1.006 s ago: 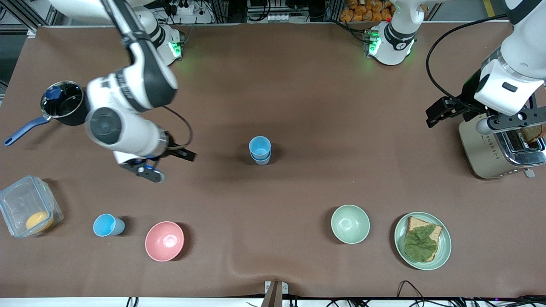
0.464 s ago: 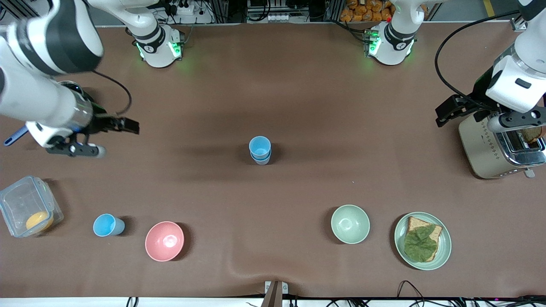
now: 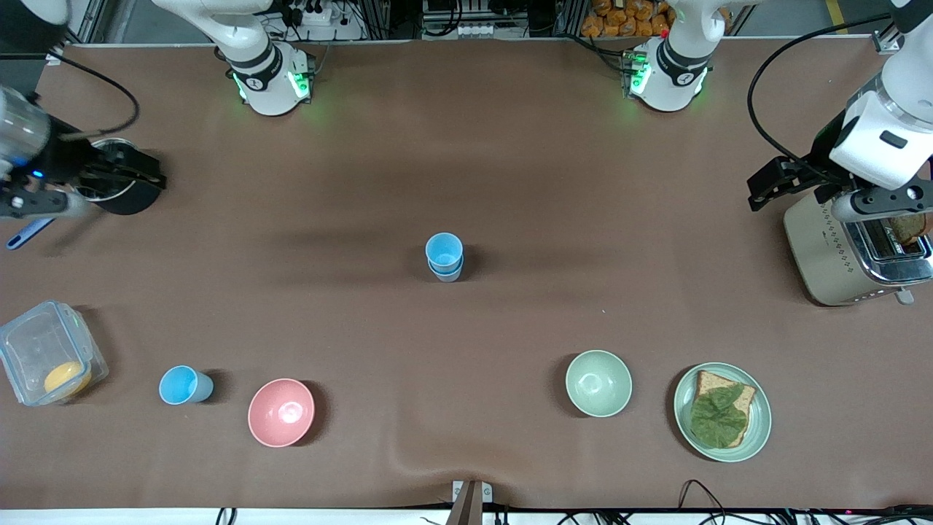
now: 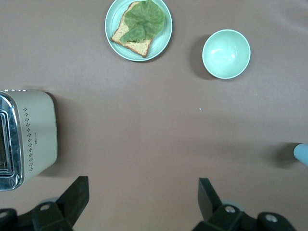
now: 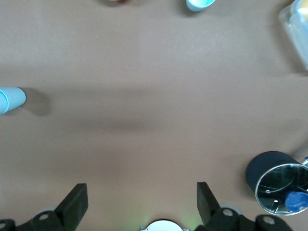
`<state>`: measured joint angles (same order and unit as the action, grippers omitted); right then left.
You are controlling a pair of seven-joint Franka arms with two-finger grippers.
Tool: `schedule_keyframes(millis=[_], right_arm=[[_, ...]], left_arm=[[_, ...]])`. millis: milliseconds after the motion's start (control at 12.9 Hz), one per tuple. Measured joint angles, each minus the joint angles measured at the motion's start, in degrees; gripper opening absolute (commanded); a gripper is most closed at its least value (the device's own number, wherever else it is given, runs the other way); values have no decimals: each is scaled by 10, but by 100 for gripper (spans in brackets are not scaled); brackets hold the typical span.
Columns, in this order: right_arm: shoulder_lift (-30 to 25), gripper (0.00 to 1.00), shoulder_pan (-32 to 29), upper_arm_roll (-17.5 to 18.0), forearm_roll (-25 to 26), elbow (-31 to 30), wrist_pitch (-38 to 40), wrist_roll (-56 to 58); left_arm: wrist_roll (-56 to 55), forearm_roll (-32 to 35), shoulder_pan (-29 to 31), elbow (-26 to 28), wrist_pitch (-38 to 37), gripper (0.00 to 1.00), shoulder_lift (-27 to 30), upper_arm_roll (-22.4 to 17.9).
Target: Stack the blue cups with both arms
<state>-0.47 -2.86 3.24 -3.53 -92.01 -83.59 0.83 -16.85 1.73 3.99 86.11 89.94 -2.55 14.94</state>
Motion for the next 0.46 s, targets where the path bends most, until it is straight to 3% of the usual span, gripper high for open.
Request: schedule_keyframes(millis=[464], right_arm=[[-1, 100, -21, 0, 3, 51, 4, -1]], left_arm=[[9, 0, 13, -6, -10, 100, 5, -1]])
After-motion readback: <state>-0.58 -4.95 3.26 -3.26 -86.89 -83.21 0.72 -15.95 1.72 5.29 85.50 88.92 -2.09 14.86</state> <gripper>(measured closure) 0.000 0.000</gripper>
